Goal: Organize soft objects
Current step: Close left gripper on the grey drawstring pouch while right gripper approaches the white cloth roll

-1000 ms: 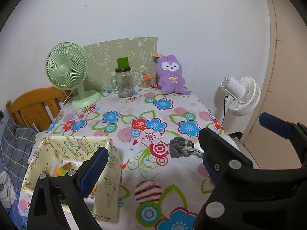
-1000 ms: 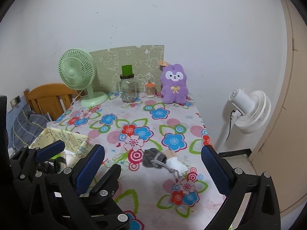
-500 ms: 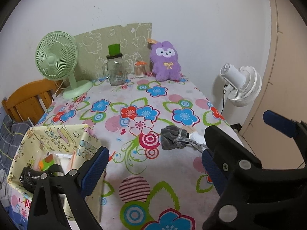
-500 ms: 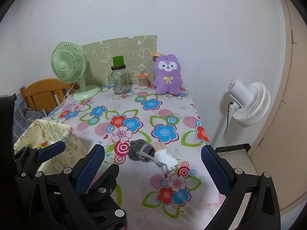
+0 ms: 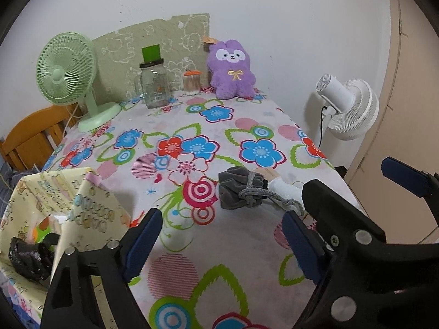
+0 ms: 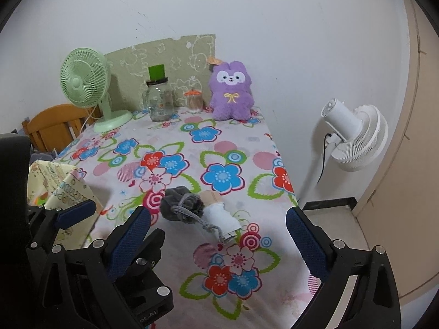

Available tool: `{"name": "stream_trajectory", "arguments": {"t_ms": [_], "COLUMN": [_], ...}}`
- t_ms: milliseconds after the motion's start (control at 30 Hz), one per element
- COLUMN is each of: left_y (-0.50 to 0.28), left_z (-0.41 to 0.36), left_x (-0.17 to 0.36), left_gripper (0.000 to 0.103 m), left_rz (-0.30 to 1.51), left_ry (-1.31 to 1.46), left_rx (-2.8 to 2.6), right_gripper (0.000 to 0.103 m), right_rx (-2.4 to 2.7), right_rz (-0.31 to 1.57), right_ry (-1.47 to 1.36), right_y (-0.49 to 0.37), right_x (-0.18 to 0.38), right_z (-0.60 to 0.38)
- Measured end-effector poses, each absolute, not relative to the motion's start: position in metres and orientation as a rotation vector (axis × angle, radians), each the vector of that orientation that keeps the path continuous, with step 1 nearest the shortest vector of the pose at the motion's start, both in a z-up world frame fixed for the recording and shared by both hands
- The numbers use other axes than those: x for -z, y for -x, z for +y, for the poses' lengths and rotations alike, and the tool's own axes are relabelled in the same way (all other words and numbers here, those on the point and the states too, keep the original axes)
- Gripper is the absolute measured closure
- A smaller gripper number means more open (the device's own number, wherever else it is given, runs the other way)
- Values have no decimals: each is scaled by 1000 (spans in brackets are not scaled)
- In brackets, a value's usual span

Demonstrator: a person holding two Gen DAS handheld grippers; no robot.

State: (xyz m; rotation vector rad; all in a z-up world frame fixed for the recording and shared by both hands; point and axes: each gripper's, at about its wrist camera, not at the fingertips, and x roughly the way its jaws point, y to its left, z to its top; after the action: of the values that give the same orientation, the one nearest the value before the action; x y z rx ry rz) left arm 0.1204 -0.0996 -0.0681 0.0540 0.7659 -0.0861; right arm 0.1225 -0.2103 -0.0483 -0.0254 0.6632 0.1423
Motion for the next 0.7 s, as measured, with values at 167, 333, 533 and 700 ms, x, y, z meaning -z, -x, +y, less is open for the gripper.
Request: {"name": "stream_trajectory", "arguments": {"t_ms": [167, 333, 533, 700], "left_y": [-130, -145, -162, -172], "left_z": [-105, -113, -119, -121], "left_x": [73, 81, 89, 94], "left_gripper": [18, 18, 19, 19], "left_rz": [771, 790, 801, 793], "left_ry": [-48, -44, -41, -29], "left_rx": [87, 107, 110, 117], "right_gripper": [6, 8, 15, 15], "right_rx": [-137, -130, -122, -116], "right_rz": [673, 683, 707, 726], "right_ry": [17, 0, -25, -36], "right_y": [-133, -145, -158, -168], "right_x": [55, 61, 69, 75], "right_z": [-218, -226, -233, -236]}}
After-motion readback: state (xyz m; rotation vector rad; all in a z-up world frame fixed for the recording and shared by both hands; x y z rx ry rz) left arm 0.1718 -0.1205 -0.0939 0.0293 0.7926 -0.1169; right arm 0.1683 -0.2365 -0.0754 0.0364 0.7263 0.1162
